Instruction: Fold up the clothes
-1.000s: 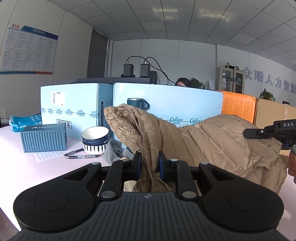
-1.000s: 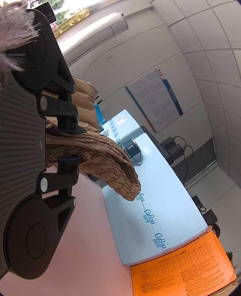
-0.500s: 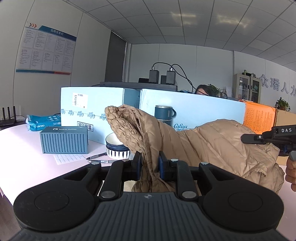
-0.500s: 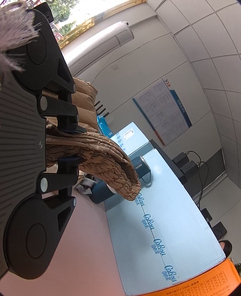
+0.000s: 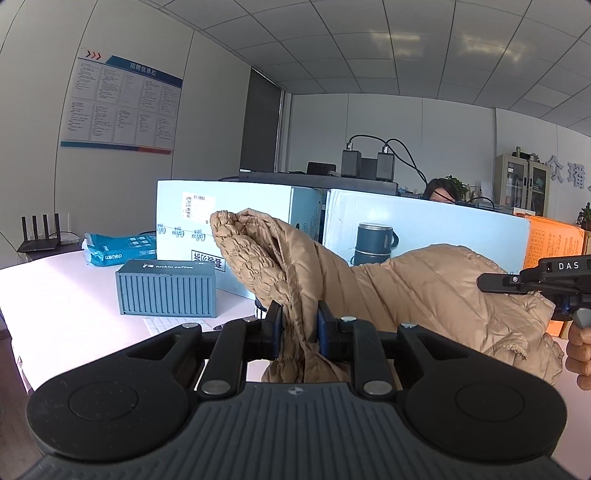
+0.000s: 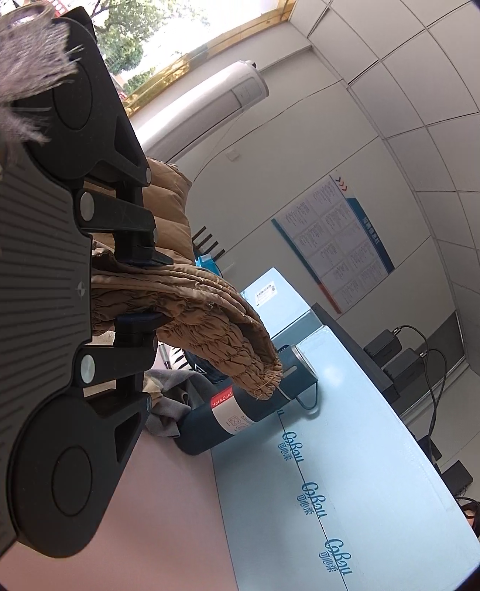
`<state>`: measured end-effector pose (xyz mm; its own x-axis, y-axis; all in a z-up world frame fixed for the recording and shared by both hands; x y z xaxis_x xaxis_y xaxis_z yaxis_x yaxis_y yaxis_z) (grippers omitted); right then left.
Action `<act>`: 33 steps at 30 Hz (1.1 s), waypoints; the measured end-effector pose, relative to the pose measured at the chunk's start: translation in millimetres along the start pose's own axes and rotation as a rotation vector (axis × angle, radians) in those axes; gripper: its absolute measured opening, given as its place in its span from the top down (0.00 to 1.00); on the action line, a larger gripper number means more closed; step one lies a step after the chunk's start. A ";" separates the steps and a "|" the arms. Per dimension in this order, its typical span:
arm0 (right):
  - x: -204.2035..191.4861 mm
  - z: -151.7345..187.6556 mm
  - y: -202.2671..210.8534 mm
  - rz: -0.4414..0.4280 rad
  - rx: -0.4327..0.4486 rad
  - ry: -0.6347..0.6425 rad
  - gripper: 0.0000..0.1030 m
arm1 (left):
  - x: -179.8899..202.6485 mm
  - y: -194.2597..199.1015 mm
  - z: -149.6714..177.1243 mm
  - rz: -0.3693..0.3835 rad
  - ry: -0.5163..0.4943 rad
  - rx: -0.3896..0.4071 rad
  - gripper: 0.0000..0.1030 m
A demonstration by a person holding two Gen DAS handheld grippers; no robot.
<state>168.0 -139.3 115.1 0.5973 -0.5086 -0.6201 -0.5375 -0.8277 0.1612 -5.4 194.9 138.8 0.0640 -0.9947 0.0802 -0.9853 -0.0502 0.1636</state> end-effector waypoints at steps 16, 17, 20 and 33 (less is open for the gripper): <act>0.2 5.2 -50.5 -0.055 -0.038 -0.026 0.79 | -25.2 -3.0 1.9 -0.059 0.036 -0.005 0.83; 0.9 5.3 -52.6 -0.059 -0.038 -0.027 0.79 | -26.2 -4.2 2.5 -0.063 0.036 -0.006 0.83; 5.6 6.7 -59.2 -0.068 -0.043 -0.040 0.79 | -29.0 -10.7 6.2 -0.072 0.039 -0.020 0.83; 46.5 27.4 -83.4 -0.011 -0.102 -0.081 0.79 | -45.8 -50.6 46.0 -0.131 0.038 -0.150 0.81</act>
<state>224.3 -87.4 51.8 0.5506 -0.4819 -0.6817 -0.4652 -0.8551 0.2287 34.3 238.9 81.6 0.1986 -0.9763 0.0855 -0.9337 -0.1620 0.3192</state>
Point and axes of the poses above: each gripper's, at about its wrist camera, not at the fingertips, and y roughly against the way its jaws point, x to its right, z to its underside, the point moved 1 cm from there along -y, roughly the way its jaws point, and after that the axes turned 2 degrees about z, right-handed, at the moved point
